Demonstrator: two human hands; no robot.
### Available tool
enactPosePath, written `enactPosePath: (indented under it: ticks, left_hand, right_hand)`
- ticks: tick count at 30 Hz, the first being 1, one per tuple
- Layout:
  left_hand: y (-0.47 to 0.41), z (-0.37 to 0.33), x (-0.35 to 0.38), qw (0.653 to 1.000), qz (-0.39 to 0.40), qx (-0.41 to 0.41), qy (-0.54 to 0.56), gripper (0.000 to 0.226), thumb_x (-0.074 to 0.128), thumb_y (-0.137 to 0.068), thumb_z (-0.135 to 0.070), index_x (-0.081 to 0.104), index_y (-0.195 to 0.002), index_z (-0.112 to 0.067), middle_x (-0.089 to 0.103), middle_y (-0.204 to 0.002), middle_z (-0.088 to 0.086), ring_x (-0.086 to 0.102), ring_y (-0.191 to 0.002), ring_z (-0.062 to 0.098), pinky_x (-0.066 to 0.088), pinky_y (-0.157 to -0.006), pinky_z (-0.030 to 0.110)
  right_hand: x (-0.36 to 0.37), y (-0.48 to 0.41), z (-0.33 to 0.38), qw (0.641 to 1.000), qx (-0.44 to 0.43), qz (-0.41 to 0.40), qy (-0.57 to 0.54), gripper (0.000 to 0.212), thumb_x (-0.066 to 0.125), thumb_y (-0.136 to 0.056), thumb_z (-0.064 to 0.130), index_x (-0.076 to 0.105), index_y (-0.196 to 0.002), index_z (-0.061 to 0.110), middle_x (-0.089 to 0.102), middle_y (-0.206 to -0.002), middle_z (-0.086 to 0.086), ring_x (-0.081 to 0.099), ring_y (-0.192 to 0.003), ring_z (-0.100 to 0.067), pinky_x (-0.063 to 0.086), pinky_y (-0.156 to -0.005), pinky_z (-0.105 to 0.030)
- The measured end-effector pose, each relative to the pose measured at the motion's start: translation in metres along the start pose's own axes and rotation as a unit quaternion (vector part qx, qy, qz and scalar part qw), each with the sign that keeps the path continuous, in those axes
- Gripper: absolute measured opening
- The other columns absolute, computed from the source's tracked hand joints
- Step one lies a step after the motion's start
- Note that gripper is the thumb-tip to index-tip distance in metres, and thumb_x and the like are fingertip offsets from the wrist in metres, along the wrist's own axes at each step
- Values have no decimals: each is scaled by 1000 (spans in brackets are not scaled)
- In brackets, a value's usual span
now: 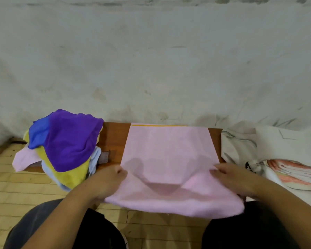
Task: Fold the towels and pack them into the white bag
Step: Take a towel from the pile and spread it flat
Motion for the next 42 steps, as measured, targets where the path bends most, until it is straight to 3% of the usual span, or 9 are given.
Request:
enactPosePath:
  ticks: [5, 9, 12, 21, 25, 29, 32, 36, 42]
  left_hand:
    - [-52, -36, -39, 989, -90, 50, 107, 27, 39, -106, -39, 57, -97, -21, 64, -87, 2, 63, -84, 20, 52, -77, 38]
    - [-79, -38, -27, 989, -84, 32, 117, 26, 39, -107, -36, 55, -96, -19, 61, -87, 1, 58, -84, 20, 45, -76, 38]
    - [-85, -34, -16, 989, -72, 8, 130, 28, 37, -107, -37, 56, -103, -18, 63, -94, 3, 60, -90, 20, 46, -79, 37]
    - [-61, -17, -7, 995, -10, -23, 100, 32, 44, -105, -27, 60, -80, -15, 59, -67, -3, 53, -63, 8, 42, -61, 27]
    - [-49, -15, -11, 991, 33, -44, 121, 37, 54, -100, -43, 69, -85, -12, 67, -82, 11, 63, -73, 21, 46, -70, 26]
    - [-27, -43, -40, 952, 52, 8, 300, 26, 58, -98, -31, 79, -96, -16, 78, -98, 0, 74, -94, 17, 53, -91, 33]
    - [-42, -60, -76, 896, -29, 48, 441, 29, 55, -100, -33, 77, -106, -15, 76, -107, 9, 72, -104, 28, 50, -100, 51]
    - [-90, -78, -82, 957, -124, 103, 241, 29, 49, -103, -44, 71, -102, -25, 75, -94, -4, 70, -88, 18, 52, -77, 31]
    - [-117, -44, -21, 993, -43, 99, 55, 29, 47, -103, -42, 61, -94, -18, 69, -89, 0, 65, -82, 19, 54, -75, 38]
  right_hand:
    - [-36, -53, 2, 975, -30, -161, -149, 35, 41, -105, 47, 70, -99, 29, 73, -90, 9, 67, -86, -13, 55, -79, -32]
    - [-24, -77, -12, 978, -14, -159, -136, 29, 39, -107, 40, 67, -107, 35, 69, -101, 17, 61, -94, -3, 43, -74, -16]
    - [-23, -81, -20, 979, 5, -154, -134, 30, 38, -107, 40, 67, -116, 37, 68, -109, 15, 59, -98, -3, 43, -79, -20]
    - [-15, -61, -30, 987, 77, -137, 20, 33, 37, -108, 35, 64, -123, 24, 68, -109, -6, 54, -86, -18, 41, -80, -29]
    - [-23, -47, -24, 985, 103, -125, 59, 32, 34, -108, 34, 64, -108, 21, 59, -82, 8, 52, -71, -4, 40, -73, -30]
    - [-72, -12, 7, 961, 65, -264, -40, 34, 44, -104, 29, 68, -83, 14, 69, -76, -2, 63, -74, -20, 50, -71, -38]
    - [-100, -15, 25, 925, 70, -326, -185, 43, 43, -103, 37, 66, -79, 10, 69, -68, -5, 63, -68, -26, 47, -66, -37]
    - [-87, -78, 19, 936, 82, -284, -192, 44, 40, -107, 39, 64, -88, 7, 66, -81, -13, 63, -79, -31, 44, -66, -36]
    - [-42, -119, -16, 969, 96, -193, -119, 40, 39, -106, 35, 64, -87, 10, 69, -82, -9, 65, -82, -29, 48, -74, -36]
Point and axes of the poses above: each hand's wrist, its own y-axis away from the middle knuckle, its own x-axis out of the palm, z = x × y, the point moved 8 cm from there along -y, towards the middle knuckle
